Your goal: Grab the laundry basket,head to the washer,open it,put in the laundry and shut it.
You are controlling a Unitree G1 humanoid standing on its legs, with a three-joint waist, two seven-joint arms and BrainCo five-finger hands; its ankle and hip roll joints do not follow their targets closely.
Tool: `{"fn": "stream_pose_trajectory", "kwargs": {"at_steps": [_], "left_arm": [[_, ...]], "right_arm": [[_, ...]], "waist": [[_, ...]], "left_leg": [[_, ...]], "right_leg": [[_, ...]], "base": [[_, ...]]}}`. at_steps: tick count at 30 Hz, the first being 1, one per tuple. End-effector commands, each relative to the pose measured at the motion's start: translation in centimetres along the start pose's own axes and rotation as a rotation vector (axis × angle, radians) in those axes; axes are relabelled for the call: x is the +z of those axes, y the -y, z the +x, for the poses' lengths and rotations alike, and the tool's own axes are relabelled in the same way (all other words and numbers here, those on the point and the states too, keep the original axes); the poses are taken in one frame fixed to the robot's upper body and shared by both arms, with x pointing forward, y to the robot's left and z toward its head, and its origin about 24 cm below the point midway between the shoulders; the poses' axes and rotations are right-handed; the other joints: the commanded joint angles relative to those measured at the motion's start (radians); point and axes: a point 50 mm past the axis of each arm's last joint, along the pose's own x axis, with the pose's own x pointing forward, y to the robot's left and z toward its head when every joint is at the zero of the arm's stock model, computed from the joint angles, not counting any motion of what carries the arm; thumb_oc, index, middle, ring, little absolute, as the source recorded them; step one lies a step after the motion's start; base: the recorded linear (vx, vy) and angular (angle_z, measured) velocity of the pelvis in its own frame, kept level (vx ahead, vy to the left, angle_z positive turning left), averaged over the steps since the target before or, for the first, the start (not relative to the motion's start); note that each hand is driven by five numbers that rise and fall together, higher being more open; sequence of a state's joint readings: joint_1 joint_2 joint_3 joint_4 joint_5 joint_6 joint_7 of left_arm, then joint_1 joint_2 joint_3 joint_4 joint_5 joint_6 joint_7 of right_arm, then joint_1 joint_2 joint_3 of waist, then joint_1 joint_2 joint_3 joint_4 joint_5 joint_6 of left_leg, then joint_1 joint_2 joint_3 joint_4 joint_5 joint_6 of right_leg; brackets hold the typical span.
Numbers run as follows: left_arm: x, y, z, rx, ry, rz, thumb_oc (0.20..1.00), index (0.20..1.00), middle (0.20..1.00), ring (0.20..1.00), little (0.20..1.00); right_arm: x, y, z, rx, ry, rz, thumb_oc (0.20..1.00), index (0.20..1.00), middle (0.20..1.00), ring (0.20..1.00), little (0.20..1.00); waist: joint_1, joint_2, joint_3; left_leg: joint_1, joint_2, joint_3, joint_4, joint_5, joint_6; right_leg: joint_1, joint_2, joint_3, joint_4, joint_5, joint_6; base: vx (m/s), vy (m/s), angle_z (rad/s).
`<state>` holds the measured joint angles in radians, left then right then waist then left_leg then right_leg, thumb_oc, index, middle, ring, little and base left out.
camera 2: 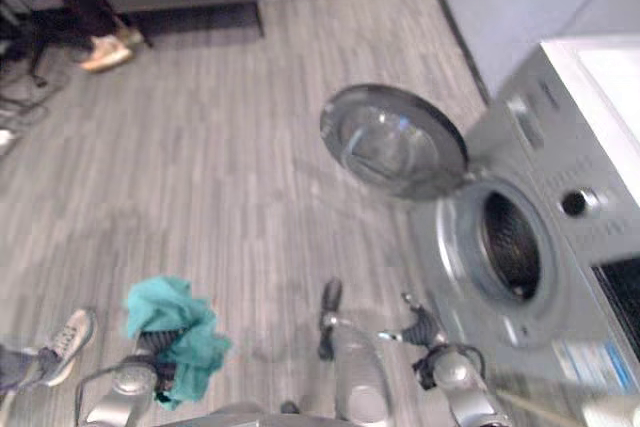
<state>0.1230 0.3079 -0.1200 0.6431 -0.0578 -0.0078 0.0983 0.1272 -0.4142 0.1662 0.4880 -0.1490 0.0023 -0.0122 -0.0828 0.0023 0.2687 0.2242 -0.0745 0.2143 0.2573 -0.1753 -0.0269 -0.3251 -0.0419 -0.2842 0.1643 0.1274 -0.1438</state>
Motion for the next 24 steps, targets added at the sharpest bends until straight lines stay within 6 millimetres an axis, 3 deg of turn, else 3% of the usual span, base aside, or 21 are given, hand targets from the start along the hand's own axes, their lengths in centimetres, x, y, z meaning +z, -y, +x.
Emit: {"fn": "stream_pose_trajectory", "kwargs": {"at_steps": [1,5,9,11,15,19,20,21,22,23,24], "left_arm": [[1.8,-1.0,0.3,0.001,0.093,0.083,0.2,0.2,0.2,0.2,0.2],[2.9,-0.2,0.5,-0.037,0.134,0.097,0.2,0.2,0.2,0.2,0.2],[3.6,-0.2,0.2,-0.05,0.176,0.116,0.2,0.2,0.2,0.2,0.2],[3.4,0.0,0.2,-0.057,0.177,0.119,0.2,0.2,0.2,0.2,0.2],[3.4,0.2,0.1,-0.068,0.185,0.144,0.2,0.2,0.2,0.2,0.2],[3.8,-0.1,0.1,-0.061,0.2,0.159,0.2,0.2,0.2,0.2,0.2],[4.4,-0.4,0.2,-0.053,0.222,0.174,0.2,0.2,0.2,0.2,0.2],[4.9,-0.7,0.4,-0.039,0.241,0.182,0.2,0.2,0.2,0.2,0.2],[5.6,-1.0,0.5,-0.023,0.262,0.18,0.2,0.2,0.2,0.2,0.2],[6.0,-1.3,0.5,-0.015,0.278,0.192,0.2,0.2,0.2,0.2,0.2],[6.1,-1.6,0.5,0.0,0.28,0.188,0.2,0.2,0.2,0.2,0.2]], "right_arm": [[0.6,1.5,-0.4,-0.05,0.05,-0.019,1.0,1.0,1.0,1.0,1.0],[1.3,2.4,-0.1,-0.073,0.074,-0.025,1.0,1.0,1.0,1.0,1.0],[1.3,2.4,-0.1,-0.07,0.082,-0.023,1.0,1.0,1.0,1.0,1.0],[1.3,2.0,0.1,-0.054,0.08,-0.029,1.0,1.0,1.0,1.0,1.0],[1.2,1.6,0.1,-0.036,0.073,-0.048,1.0,1.0,1.0,1.0,1.0],[1.5,1.6,0.2,-0.032,0.086,-0.053,1.0,1.0,1.0,1.0,1.0],[2.1,1.6,0.4,-0.027,0.108,-0.063,1.0,1.0,1.0,1.0,1.0],[2.8,1.4,0.5,-0.024,0.132,-0.059,1.0,1.0,1.0,1.0,1.0],[3.3,1.1,0.6,-0.015,0.154,-0.049,1.0,1.0,1.0,1.0,1.0],[3.8,0.6,0.7,-0.002,0.172,-0.05,1.0,1.0,1.0,1.0,1.0],[3.9,0.3,0.8,0.007,0.176,-0.046,1.0,1.0,1.0,1.0,1.0]], "waist": [[-0.043,-0.044,-0.044],[-0.038,-0.076,-0.05],[-0.016,-0.08,-0.032],[-0.009,-0.079,-0.028],[-0.031,-0.076,-0.054],[-0.039,-0.077,-0.059],[-0.048,-0.077,-0.056],[-0.048,-0.078,-0.049],[-0.034,-0.075,-0.045],[-0.026,-0.067,-0.049],[-0.016,-0.062,-0.052]], "left_leg": [[-0.22,0.131,-0.017,0.137,0.086,-0.048],[-0.322,0.1,-0.067,0.071,0.022,-0.017],[-0.372,0.054,-0.19,-0.04,0.093,-0.03],[-0.368,0.042,-0.217,-0.059,0.103,-0.03],[-0.297,0.048,-0.15,-0.141,0.091,0.0],[-0.285,0.05,-0.102,-0.167,0.09,0.015],[-0.274,0.058,-0.051,-0.179,0.085,0.023],[-0.271,0.068,-0.011,-0.188,0.084,0.025],[-0.266,0.085,0.033,-0.199,0.084,0.022],[-0.248,0.113,0.087,-0.225,0.098,0.013],[-0.239,0.13,0.116,-0.232,0.103,0.009]], "right_leg": [[0.164,-0.016,0.068,-0.079,-0.151,0.214],[0.194,-0.006,0.153,-0.092,-0.169,0.218],[0.234,0.051,0.274,-0.071,-0.181,0.213],[0.24,0.077,0.342,-0.061,-0.181,0.212],[0.224,0.103,0.457,-0.074,-0.153,0.237],[0.205,0.113,0.492,-0.072,-0.141,0.249],[0.187,0.119,0.503,-0.055,-0.136,0.264],[0.161,0.112,0.476,-0.045,-0.13,0.272],[0.141,0.079,0.384,-0.042,-0.135,0.271],[0.13,0.008,0.181,-0.039,-0.148,0.263],[0.127,-0.028,0.082,-0.032,-0.158,0.255]], "base": [[0.21,-0.15,-0.81],[0.15,-0.028,-1.21],[0.11,0.056,-1.57],[0.04,0.085,-1.61],[0.05,0.125,-1.8],[0.0,0.07,-0.9],[-0.06,0.037,-0.68],[-0.09,0.017,-0.93],[-0.09,-0.1,-2.27],[-0.05,-0.154,-2.49],[0.07,-0.138,-2.36]]}}
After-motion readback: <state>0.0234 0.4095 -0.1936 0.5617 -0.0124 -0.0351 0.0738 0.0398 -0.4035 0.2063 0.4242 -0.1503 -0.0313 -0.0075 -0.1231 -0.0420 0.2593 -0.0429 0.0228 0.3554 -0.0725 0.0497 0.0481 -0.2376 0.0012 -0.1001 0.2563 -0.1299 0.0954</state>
